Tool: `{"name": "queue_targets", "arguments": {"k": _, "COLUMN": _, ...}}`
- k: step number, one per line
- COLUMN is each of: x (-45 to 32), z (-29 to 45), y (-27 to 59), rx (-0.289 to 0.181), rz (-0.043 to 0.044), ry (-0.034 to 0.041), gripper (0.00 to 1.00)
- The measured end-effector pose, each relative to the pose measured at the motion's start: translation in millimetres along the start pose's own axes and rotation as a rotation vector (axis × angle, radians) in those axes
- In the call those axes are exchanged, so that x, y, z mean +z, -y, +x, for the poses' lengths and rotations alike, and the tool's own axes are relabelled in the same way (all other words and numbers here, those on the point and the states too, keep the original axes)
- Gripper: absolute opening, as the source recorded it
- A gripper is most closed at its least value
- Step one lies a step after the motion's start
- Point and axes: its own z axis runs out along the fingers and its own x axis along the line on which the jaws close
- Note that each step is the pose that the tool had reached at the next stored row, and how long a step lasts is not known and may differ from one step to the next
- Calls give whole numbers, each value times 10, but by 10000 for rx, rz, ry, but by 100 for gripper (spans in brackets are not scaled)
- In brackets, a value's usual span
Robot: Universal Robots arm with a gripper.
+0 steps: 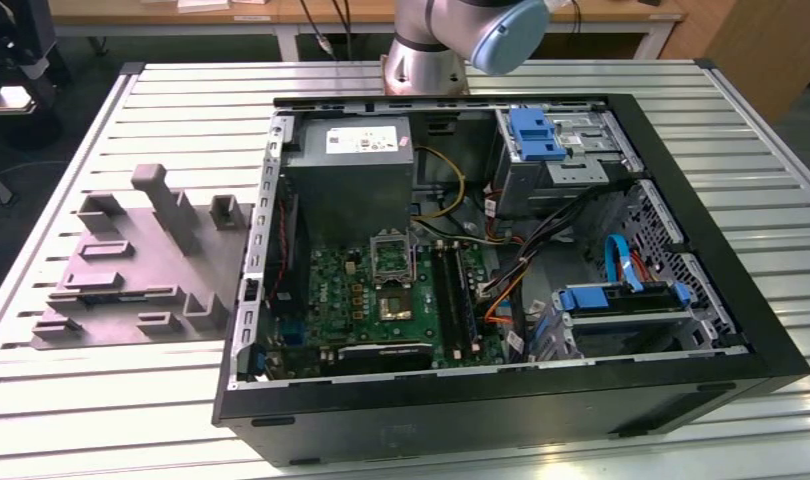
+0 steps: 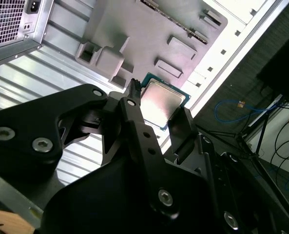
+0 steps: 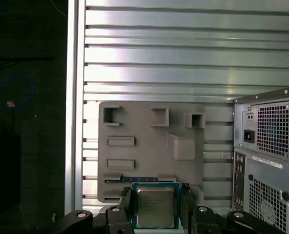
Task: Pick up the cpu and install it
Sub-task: 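Pick up the cpu and move it towards the insertion slot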
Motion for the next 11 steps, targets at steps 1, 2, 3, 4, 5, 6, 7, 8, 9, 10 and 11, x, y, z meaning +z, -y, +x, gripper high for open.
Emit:
{"name": "queue_targets", "arguments": {"k": 1, "x": -1, "z": -5, "y": 0, "rx": -1, "rz": 1, "ry": -1, "gripper": 47}}
{"name": "queue_targets", "arguments": {"k": 2, "x": -1, "z": -16, "y": 1, "rx": -2, "rz": 1, "ry": -2, "gripper": 47}}
{"name": "queue_targets", "arguments": {"k": 3, "x": -1, "z": -33, "y": 1, "rx": -2, "rz": 1, "ry": -2, "gripper": 47}}
{"name": "queue_targets", "arguments": {"k": 4, "x": 0, "z": -54, "y": 0, "rx": -1, "rz": 1, "ry": -1, "gripper": 47}}
{"name": "queue_targets", "arguments": {"k": 5, "x": 1, "z": -76, "y": 0, "rx": -1, "rz": 0, "ry": -1, "gripper": 47}}
{"name": "queue_targets", "arguments": {"k": 6, "x": 1, "z": -99, "y": 0, "rx": -1, "rz": 0, "ry": -1, "gripper": 47}}
{"name": "queue_targets", "arguments": {"k": 7, "x": 2, "z": -124, "y": 0, "rx": -1, "rz": 1, "ry": -1, "gripper": 47}}
{"name": "queue_targets", "arguments": {"k": 8, "x": 2, "z": -152, "y": 0, "rx": -1, "rz": 0, "ry": -1, "gripper": 47}}
{"name": "queue_targets", "arguments": {"k": 9, "x": 3, "z": -179, "y": 0, "rx": 0, "rz": 0, "ry": -1, "gripper": 47}}
{"name": "queue_targets", "arguments": {"k": 10, "x": 3, "z": -204, "y": 0, "rx": -1, "rz": 1, "ry": -1, "gripper": 47}}
{"name": "queue_targets", "arguments": {"k": 11, "x": 4, "z": -230, "y": 0, "rx": -1, "rz": 1, "ry": -1, "gripper": 47}}
